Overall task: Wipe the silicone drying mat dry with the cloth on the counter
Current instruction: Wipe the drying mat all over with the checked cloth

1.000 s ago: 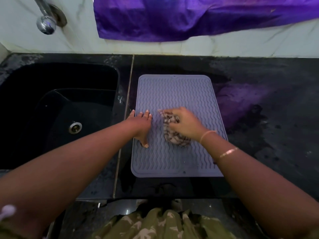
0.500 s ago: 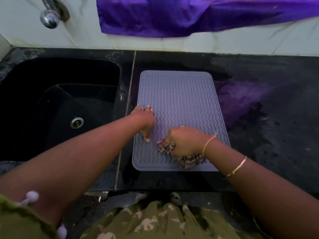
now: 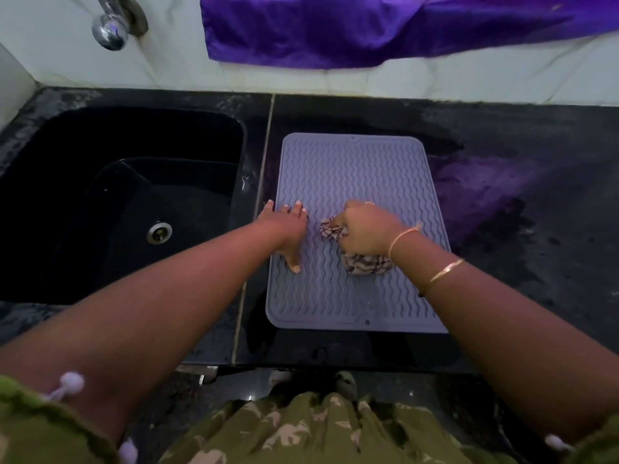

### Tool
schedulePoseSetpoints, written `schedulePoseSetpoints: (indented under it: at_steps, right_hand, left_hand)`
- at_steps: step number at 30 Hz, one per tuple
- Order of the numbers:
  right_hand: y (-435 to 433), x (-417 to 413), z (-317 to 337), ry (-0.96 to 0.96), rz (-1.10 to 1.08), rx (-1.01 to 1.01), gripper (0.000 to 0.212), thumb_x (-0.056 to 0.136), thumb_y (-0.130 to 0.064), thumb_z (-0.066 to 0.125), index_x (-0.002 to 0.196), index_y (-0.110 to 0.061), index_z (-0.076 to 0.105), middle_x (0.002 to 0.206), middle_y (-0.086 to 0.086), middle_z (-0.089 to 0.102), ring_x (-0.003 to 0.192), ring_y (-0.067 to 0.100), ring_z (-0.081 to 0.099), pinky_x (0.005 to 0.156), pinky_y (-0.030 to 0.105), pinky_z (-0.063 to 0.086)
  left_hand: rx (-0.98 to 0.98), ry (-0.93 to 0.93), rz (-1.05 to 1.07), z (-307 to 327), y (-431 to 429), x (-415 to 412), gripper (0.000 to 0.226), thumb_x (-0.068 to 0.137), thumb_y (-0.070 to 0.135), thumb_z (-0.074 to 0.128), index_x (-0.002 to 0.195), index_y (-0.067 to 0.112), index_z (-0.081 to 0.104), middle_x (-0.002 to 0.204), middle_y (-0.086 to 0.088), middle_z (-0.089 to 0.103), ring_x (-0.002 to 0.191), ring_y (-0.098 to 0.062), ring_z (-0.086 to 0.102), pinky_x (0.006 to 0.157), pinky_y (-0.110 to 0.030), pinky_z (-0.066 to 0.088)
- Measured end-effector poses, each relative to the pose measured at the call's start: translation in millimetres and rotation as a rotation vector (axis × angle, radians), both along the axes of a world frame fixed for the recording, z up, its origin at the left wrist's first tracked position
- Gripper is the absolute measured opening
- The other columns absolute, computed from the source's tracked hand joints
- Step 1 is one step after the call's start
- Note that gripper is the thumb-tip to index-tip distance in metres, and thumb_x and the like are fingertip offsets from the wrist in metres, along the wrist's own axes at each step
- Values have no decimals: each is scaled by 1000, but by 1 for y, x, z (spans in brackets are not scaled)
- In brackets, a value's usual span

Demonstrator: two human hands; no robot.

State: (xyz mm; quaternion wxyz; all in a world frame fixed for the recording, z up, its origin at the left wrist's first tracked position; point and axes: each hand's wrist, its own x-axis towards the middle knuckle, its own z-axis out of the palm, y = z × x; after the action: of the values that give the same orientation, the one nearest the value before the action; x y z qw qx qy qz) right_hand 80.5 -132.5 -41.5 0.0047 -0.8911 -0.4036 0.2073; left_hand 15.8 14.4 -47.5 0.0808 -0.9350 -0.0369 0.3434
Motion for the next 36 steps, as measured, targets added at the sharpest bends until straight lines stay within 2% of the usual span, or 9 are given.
schedulePoseSetpoints:
  at_steps: [5,8,11,16,20,22,25,31,36]
  right_hand:
    - [-10,-15,8,91,120,-73,33,80,-21,58,108,-7,66,96,12,55,87,28,57,73,37,52]
    - [-17,-26,12,149,168,-86,33,82,-21,59,113,-13,67,95,6,52,90,25,56,80,41,52]
    - [-24,-34,15,173,224,-82,40,81,-17,58,120,-22,64,92,-1,45,89,22,54,79,40,52]
    - [-23,-24,25,257,239,-64,37,83,-17,57,118,-24,66,79,-17,49,83,13,53,74,28,45]
    - [-12,2,27,130,25,213,36,85,-19,57,120,-19,65,89,-4,57,83,18,57,74,30,46]
    - [-1,7,19,74,-51,186,40,85,-20,55,125,-20,60,99,0,53,91,19,55,79,31,45]
    - [5,-3,2,62,-85,42,37,82,-20,54,117,-14,65,105,8,55,90,27,58,77,34,50]
    - [-18,-27,5,140,88,-11,47,85,-19,52,132,-21,53,96,2,37,99,25,50,77,30,40]
    - [-32,-49,8,67,240,-96,41,87,-25,49,126,-21,58,96,3,38,103,27,50,82,39,49]
  left_hand:
    - [14,1,0,0,0,0,128,66,55,76,149,6,-8,158,-11,-9,146,-28,0,115,-53,0]
    - [30,12,6,0,-3,1,128,66,55,76,150,6,-8,158,-11,-9,146,-28,1,115,-53,-1]
    - [12,5,13,-1,0,0,128,66,57,75,150,8,-9,158,-9,-11,146,-26,0,115,-53,-2]
    - [-58,-23,28,-3,6,-4,127,67,57,75,150,10,-9,159,-6,-12,146,-25,-3,113,-55,-3]
    - [-44,-12,20,-2,5,-3,129,65,57,76,150,9,-9,159,-7,-12,146,-25,-2,113,-55,-3]
    - [-34,-6,20,-1,4,-2,129,65,57,75,150,9,-9,159,-7,-11,146,-25,-1,113,-55,-3]
    - [-6,4,9,-1,5,-3,127,67,60,72,149,10,-11,158,-6,-13,146,-25,-2,112,-56,-3]
    - [50,37,-5,2,1,-3,127,69,63,68,149,9,-14,158,-6,-15,146,-26,-3,113,-57,-3]
    - [46,30,4,1,1,-4,127,68,63,69,149,9,-14,158,-5,-15,146,-25,-2,112,-57,-4]
